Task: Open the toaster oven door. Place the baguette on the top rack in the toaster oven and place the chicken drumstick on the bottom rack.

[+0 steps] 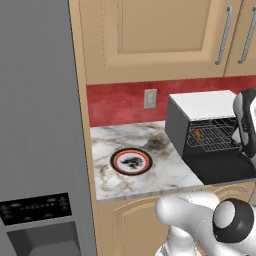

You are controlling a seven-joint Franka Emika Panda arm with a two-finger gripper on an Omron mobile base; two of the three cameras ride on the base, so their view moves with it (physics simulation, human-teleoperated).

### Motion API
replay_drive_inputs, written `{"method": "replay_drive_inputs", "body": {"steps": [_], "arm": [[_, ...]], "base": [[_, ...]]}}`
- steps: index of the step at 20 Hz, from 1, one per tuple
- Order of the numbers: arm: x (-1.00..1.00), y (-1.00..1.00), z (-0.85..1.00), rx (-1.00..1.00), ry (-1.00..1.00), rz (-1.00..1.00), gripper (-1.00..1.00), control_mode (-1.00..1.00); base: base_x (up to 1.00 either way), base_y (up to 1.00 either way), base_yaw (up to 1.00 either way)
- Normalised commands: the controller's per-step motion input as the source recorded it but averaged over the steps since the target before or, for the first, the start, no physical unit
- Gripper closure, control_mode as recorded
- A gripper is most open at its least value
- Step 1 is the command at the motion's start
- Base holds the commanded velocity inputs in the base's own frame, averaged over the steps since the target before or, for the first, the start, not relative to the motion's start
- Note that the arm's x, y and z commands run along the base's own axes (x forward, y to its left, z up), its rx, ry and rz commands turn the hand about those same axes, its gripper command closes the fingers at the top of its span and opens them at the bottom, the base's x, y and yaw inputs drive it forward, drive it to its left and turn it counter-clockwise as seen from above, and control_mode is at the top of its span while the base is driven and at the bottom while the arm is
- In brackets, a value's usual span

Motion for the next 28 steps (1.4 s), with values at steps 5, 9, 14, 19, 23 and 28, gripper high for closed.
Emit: {"method": "replay_drive_inputs", "body": {"steps": [5,9,14,19,23,28], "arm": [[-0.48,0.97,-0.09,0.0,0.0,-0.37,-1.0,-1.0],[-0.23,0.74,-0.24,0.0,0.0,-0.26,-1.0,-1.0],[0.0,0.13,-0.07,0.0,0.0,-0.04,-1.0,-1.0],[0.0,0.0,0.0,0.0,0.0,0.0,-1.0,-1.0],[0.0,0.0,0.0,0.0,0.0,0.0,-1.0,-1.0],[0.0,0.0,0.0,0.0,0.0,0.0,-1.0,-1.0]], "base": [[0.0,0.0,0.0],[0.0,0.0,0.0],[0.0,0.0,0.0],[0.0,0.0,0.0],[0.0,0.0,0.0],[0.0,0.0,0.0]]}}
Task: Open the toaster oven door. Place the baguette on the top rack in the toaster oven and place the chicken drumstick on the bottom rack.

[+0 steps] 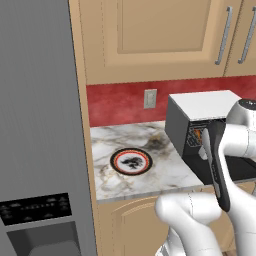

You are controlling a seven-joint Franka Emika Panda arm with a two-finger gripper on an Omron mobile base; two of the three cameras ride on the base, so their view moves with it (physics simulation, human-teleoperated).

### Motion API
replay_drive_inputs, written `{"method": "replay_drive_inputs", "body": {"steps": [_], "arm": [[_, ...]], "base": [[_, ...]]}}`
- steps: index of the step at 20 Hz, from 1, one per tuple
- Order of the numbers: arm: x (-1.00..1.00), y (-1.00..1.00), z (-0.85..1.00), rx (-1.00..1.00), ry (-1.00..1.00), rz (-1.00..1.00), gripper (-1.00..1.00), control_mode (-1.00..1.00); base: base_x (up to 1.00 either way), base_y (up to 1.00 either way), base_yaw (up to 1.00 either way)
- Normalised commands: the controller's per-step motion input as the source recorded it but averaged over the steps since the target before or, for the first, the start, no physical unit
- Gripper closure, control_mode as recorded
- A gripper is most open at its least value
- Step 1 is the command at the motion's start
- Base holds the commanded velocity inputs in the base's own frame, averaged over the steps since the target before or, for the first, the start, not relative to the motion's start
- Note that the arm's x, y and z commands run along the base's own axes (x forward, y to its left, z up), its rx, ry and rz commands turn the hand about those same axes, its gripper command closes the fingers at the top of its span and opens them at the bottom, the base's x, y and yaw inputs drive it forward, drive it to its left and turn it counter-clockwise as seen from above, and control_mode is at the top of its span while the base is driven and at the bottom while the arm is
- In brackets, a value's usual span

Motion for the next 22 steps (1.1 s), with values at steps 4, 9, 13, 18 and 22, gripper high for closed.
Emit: {"method": "replay_drive_inputs", "body": {"steps": [4,9,13,18,22], "arm": [[0.0,0.0,0.0,0.0,0.0,0.0,-1.0,-1.0],[0.0,0.0,0.0,0.0,0.0,0.0,-1.0,-1.0],[0.0,0.0,0.0,0.0,0.0,0.0,-1.0,1.0],[0.0,0.0,0.0,0.0,0.0,0.0,-1.0,1.0],[0.0,0.0,0.0,0.0,0.0,0.0,-1.0,1.0]], "base": [[0.0,0.0,0.0],[0.0,0.0,0.0],[0.0,0.0,0.0],[0.0,0.0,0.0],[-0.05,0.0,0.0]]}}
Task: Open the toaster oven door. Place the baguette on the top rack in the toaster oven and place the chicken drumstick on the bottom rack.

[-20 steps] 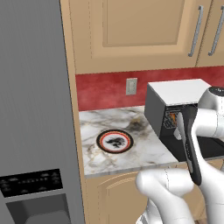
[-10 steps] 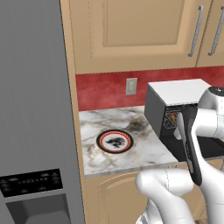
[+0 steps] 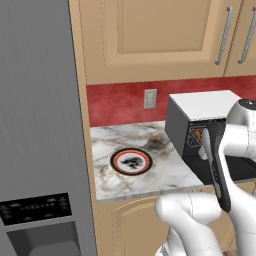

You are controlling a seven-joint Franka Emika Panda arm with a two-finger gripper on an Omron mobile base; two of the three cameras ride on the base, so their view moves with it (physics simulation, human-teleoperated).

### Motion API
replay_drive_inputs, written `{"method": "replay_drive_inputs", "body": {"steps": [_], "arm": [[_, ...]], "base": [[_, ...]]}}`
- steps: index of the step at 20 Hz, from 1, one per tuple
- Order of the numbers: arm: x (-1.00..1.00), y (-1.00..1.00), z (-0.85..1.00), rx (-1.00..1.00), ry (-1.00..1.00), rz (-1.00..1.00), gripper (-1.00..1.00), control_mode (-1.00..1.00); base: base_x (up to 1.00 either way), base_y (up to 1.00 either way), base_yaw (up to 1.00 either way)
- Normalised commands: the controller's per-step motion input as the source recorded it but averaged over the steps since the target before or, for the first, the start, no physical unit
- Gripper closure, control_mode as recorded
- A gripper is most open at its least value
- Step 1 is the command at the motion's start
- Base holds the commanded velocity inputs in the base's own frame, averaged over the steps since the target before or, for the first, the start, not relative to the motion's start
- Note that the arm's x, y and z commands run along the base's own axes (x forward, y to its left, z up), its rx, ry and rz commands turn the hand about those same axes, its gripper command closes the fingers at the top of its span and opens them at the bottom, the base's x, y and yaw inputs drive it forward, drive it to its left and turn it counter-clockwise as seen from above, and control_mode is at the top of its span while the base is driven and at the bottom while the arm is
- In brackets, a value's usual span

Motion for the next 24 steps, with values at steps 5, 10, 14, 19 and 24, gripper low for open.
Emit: {"method": "replay_drive_inputs", "body": {"steps": [5,10,14,19,24], "arm": [[0.0,0.0,0.0,0.0,0.0,0.0,-1.0,1.0],[0.0,0.0,0.0,0.0,0.0,0.0,-1.0,1.0],[0.0,0.0,0.0,0.0,0.0,0.0,-1.0,1.0],[0.0,0.0,0.0,0.0,0.0,0.0,-1.0,1.0],[0.0,0.0,0.0,0.0,0.0,0.0,-1.0,1.0]], "base": [[-0.98,0.02,-0.01],[-0.51,-0.47,-0.05],[-0.13,-1.0,0.0],[-0.05,-1.0,0.0],[0.19,-1.0,0.0]]}}
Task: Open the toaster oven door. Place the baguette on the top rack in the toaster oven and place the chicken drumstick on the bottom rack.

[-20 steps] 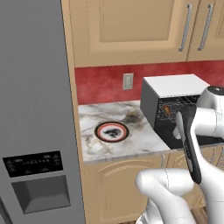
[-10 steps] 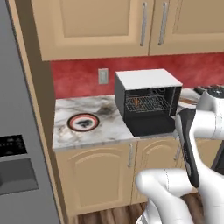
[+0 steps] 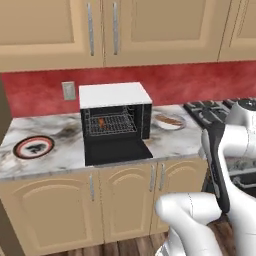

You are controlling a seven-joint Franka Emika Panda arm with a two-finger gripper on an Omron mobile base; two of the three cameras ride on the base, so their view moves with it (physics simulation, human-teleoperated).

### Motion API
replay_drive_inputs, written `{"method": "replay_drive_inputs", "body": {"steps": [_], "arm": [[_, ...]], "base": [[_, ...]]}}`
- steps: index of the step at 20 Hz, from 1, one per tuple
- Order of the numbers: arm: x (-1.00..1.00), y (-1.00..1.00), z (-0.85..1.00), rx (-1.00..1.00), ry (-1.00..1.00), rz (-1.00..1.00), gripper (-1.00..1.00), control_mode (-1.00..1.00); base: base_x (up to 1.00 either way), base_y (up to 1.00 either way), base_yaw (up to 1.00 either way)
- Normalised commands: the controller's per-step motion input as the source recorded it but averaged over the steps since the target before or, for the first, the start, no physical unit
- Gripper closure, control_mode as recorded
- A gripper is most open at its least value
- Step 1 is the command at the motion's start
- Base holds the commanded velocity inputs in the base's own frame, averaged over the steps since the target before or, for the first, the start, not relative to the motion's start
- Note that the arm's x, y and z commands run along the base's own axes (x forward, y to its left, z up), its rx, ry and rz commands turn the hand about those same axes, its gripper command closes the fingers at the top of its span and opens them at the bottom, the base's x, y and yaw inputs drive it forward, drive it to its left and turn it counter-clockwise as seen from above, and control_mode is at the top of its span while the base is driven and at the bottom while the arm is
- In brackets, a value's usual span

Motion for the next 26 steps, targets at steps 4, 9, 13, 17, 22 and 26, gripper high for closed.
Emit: {"method": "replay_drive_inputs", "body": {"steps": [4,9,13,17,22,26], "arm": [[0.0,0.0,0.0,0.0,0.0,0.0,-1.0,1.0],[0.0,0.0,0.0,0.0,0.0,0.0,-1.0,1.0],[0.0,0.0,0.0,0.0,0.0,0.0,-1.0,1.0],[0.0,0.0,0.0,0.0,0.0,0.0,-1.0,1.0],[0.0,0.0,0.0,0.0,0.0,0.0,-1.0,1.0],[0.0,0.0,0.0,0.0,0.0,0.0,-1.0,1.0]], "base": [[0.66,-0.82,0.0],[0.66,-0.2,0.0],[0.44,0.0,0.02],[0.34,0.0,0.03],[0.2,0.03,-0.01],[0.0,0.0,0.0]]}}
